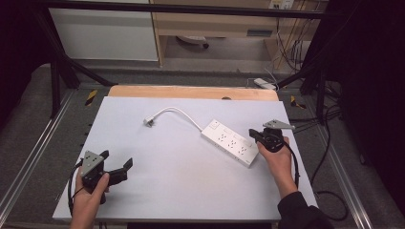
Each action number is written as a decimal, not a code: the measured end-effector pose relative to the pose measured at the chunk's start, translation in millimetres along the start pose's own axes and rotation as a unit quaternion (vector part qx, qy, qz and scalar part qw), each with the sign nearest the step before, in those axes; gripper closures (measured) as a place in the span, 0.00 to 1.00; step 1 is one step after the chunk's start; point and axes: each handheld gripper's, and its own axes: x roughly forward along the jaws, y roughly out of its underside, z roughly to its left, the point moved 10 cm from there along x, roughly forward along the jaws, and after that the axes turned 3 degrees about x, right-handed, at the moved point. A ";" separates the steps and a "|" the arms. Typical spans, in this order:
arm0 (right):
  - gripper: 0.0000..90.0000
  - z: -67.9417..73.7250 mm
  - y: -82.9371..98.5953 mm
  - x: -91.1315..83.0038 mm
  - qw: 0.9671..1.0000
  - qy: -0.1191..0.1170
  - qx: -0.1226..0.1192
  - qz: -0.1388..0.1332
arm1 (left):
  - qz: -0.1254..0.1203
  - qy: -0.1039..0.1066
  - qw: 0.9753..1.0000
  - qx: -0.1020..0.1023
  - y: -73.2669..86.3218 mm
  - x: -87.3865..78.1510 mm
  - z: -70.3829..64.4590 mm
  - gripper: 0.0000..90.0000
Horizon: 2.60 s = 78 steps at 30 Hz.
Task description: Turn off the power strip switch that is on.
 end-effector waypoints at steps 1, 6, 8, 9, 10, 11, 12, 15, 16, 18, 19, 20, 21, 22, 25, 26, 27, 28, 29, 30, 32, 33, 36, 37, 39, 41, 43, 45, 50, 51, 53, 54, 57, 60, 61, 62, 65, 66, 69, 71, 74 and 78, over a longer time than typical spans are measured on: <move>1.00 -0.1 2.6 -0.6 1.000 -0.001 0.002 0.004 | 0.000 -0.001 1.000 0.001 0.0 0.1 0.0 0.06; 1.00 0.3 14.5 -6.1 1.000 -0.002 0.007 0.023 | -0.002 0.001 1.000 0.002 -0.8 -0.7 -0.9 0.06; 1.00 0.7 16.3 -7.0 1.000 -0.001 0.005 0.026 | -0.003 0.002 1.000 0.003 -1.4 -1.2 -1.2 0.06; 1.00 2.8 19.2 -7.4 1.000 -0.005 0.004 0.030 | -0.004 0.001 1.000 0.001 -1.8 -1.5 -1.2 0.06; 1.00 2.8 19.2 -7.4 1.000 -0.005 0.004 0.030 | -0.005 0.002 1.000 0.000 -1.9 -1.7 -1.4 0.06; 1.00 4.6 22.3 -6.0 0.999 -0.005 0.001 0.037 | -0.005 0.002 1.000 0.001 -1.9 -1.9 -1.4 0.06; 1.00 5.4 23.2 -5.0 0.999 -0.005 0.001 0.039 | -0.005 0.002 1.000 0.001 -1.8 -1.9 -1.4 0.06; 1.00 5.6 25.6 -3.2 0.999 0.000 -0.002 0.045 | -0.004 0.003 1.000 0.002 -1.7 -2.0 -1.6 0.06; 1.00 5.6 26.1 -3.1 0.999 0.000 -0.004 0.046 | -0.003 0.003 1.000 0.003 -1.5 -2.3 -1.5 0.06; 1.00 5.6 27.2 -3.2 0.999 0.000 -0.004 0.049 | -0.003 0.003 1.000 0.005 -1.7 -2.5 -1.5 0.06; 1.00 5.6 27.2 -3.2 0.999 0.000 -0.004 0.049 | -0.004 0.003 1.000 0.005 -1.9 -2.5 -1.7 0.06; 1.00 5.5 28.1 -2.8 0.999 0.001 -0.004 0.050 | -0.004 0.002 1.000 0.005 -2.1 -2.7 -1.5 0.06; 1.00 5.4 28.4 -2.6 0.999 0.002 -0.003 0.050 | -0.005 0.003 1.000 0.005 -2.3 -2.9 -1.7 0.06; 1.00 5.3 28.5 -2.3 0.999 0.001 -0.003 0.050 | -0.005 0.002 1.000 0.005 -2.4 -3.1 -1.7 0.06; 1.00 5.0 29.2 -2.1 0.999 0.002 -0.003 0.052 | -0.005 0.002 1.000 0.005 -2.4 -3.3 -1.4 0.06; 1.00 4.9 29.9 -1.8 0.999 0.002 -0.003 0.053 | -0.005 0.002 1.000 0.006 -2.5 -3.4 -1.4 0.06; 1.00 4.7 30.3 -1.7 0.999 0.002 -0.005 0.054 | -0.005 0.002 1.000 0.006 -2.6 -3.4 -1.4 0.06; 1.00 4.7 30.6 -1.5 0.998 0.002 -0.005 0.055 | -0.005 0.002 1.000 0.006 -2.6 -3.5 -1.4 0.06; 1.00 4.7 31.1 -1.4 0.998 0.002 -0.005 0.057 | -0.006 0.002 1.000 0.006 -2.8 -3.6 -1.5 0.06; 1.00 4.7 31.3 -1.2 0.998 0.002 -0.006 0.056 | -0.007 0.002 1.000 0.008 -3.3 -3.9 -1.5 0.06; 1.00 4.9 31.4 -1.4 0.998 0.002 -0.007 0.057 | -0.007 0.002 1.000 0.008 -3.3 -4.0 -1.5 0.06; 1.00 4.9 31.4 -1.4 0.998 0.002 -0.007 0.057 | -0.006 0.002 1.000 0.008 -3.4 -4.2 -1.6 0.06; 1.00 4.5 31.4 -2.0 0.998 0.003 -0.009 0.056 | -0.005 0.001 1.000 0.011 -3.6 -4.9 -1.5 0.06; 1.00 4.8 31.7 -2.0 0.998 0.003 -0.006 0.055 | -0.008 0.000 1.000 0.011 -4.5 -5.7 -1.6 0.06; 1.00 4.5 31.7 -2.0 0.998 0.004 -0.007 0.055 | -0.009 -0.001 1.000 0.011 -4.9 -6.2 -1.2 0.06; 1.00 4.6 31.9 -2.1 0.999 0.004 -0.005 0.054 | -0.008 -0.002 1.000 0.014 -4.7 -6.9 0.0 0.06; 1.00 4.6 31.9 -2.1 0.999 0.004 -0.005 0.054 | -0.008 -0.001 1.000 0.010 -4.3 -7.3 -0.4 0.06; 1.00 4.7 31.8 -2.0 0.999 0.004 -0.005 0.054 | -0.009 0.000 1.000 0.009 -4.3 -7.5 -0.8 0.06; 1.00 3.7 31.9 -2.1 0.998 0.004 -0.007 0.055 | -0.007 0.000 1.000 0.011 -4.1 -7.2 -0.9 0.06; 1.00 3.6 31.9 -2.2 0.998 0.004 -0.008 0.055 | -0.007 0.000 1.000 0.011 -4.2 -7.4 -1.1 0.06; 1.00 3.3 32.0 -2.5 0.998 0.003 -0.009 0.055 | -0.007 0.000 1.000 0.011 -3.7 -8.0 -1.4 0.06; 1.00 3.4 32.1 -2.8 0.998 0.003 -0.007 0.055 | -0.006 0.000 1.000 0.011 -3.3 -8.1 -1.4 0.06; 1.00 3.3 32.1 -2.7 0.999 0.004 -0.007 0.054 | -0.007 0.001 1.000 0.004 -2.8 -8.6 -1.1 0.06; 1.00 3.3 32.2 -2.8 0.999 0.002 -0.005 0.053 | -0.008 0.000 1.000 0.005 -2.7 -9.7 -0.7 0.06; 1.00 3.2 32.2 -2.8 0.999 0.002 -0.005 0.052 | -0.008 0.000 1.000 0.005 -2.7 -10.0 -0.9 0.06; 1.00 3.2 32.2 -2.8 0.999 0.002 -0.005 0.052 | -0.007 0.000 1.000 0.006 -2.7 -10.4 -0.7 0.06; 1.00 2.9 32.4 -3.1 0.999 0.002 -0.003 0.051 | -0.009 -0.001 1.000 0.008 -3.7 -11.1 -0.7 0.06; 1.00 2.6 32.4 -3.2 0.999 0.001 -0.004 0.051 | -0.010 -0.001 1.000 0.009 -3.9 -11.3 -0.3 0.06; 1.00 2.4 32.7 -3.2 0.999 0.000 -0.003 0.049 | -0.010 -0.002 1.000 0.005 -3.7 -11.3 -0.3 0.06; 1.00 2.4 32.7 -3.3 0.999 0.000 -0.003 0.049 | -0.010 -0.002 1.000 0.005 -3.7 -11.5 0.0 0.06; 1.00 2.6 32.7 -3.2 0.999 -0.001 0.001 0.048 | -0.011 -0.001 1.000 0.004 -4.0 -11.2 -0.3 0.06; 1.00 2.4 32.7 -3.2 0.999 0.000 -0.002 0.048 | -0.012 -0.002 1.000 0.004 -4.2 -11.4 -0.1 0.06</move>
